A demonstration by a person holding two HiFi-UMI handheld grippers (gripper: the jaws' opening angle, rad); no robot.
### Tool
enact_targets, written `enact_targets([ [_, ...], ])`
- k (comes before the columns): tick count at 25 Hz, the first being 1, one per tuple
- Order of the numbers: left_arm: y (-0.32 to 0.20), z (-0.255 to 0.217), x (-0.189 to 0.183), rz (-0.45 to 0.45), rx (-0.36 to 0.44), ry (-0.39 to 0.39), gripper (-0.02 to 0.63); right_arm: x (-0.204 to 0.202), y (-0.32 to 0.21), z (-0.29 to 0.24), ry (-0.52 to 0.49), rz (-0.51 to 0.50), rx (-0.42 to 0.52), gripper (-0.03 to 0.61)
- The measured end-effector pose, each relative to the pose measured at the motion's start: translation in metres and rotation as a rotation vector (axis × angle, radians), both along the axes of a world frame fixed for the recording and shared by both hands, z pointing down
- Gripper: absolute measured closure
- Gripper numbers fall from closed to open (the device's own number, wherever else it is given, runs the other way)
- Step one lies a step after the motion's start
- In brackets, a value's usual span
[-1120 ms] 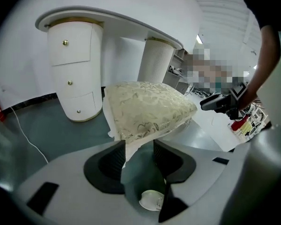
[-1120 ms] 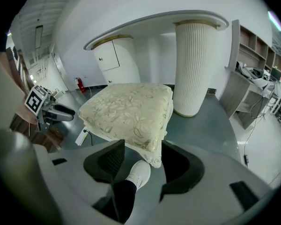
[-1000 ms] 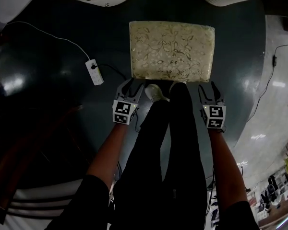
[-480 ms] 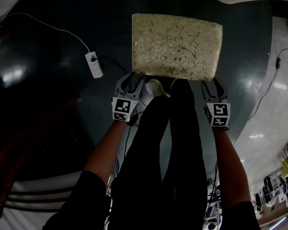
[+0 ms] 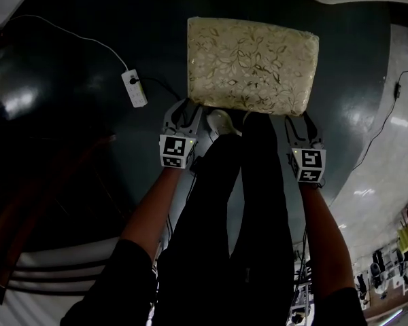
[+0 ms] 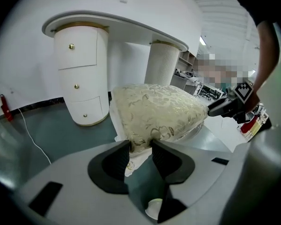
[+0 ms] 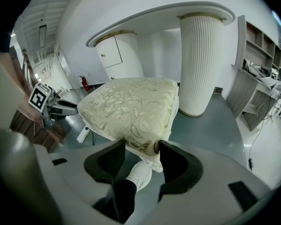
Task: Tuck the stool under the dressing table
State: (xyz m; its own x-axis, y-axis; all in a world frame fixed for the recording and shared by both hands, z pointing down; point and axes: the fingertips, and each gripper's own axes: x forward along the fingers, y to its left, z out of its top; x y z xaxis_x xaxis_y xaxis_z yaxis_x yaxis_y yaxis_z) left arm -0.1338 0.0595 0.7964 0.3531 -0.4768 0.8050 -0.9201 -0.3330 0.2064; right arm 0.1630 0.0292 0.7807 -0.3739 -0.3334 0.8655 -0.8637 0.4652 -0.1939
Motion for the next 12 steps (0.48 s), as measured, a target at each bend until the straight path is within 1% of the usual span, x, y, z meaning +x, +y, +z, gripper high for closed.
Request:
enact_targets([
  [3,0.002,0.003,-0.001,-0.009,-0.017,-0.011,0.46,-0.001,0.0,0.001,0.038,-0.039,-0.001,0.35],
  [7,0.001,0.0,0.003,-0.039,-0.023,0.014,0.46,0.002,-0.001,-0.002,0.053,-0.071,0.004,0.35],
  [12,0.002,-0.002,0.008,-0.005,-0.031,0.024,0.46,0.005,-0.015,0.001,0.05,-0.062,0.034,0.35],
])
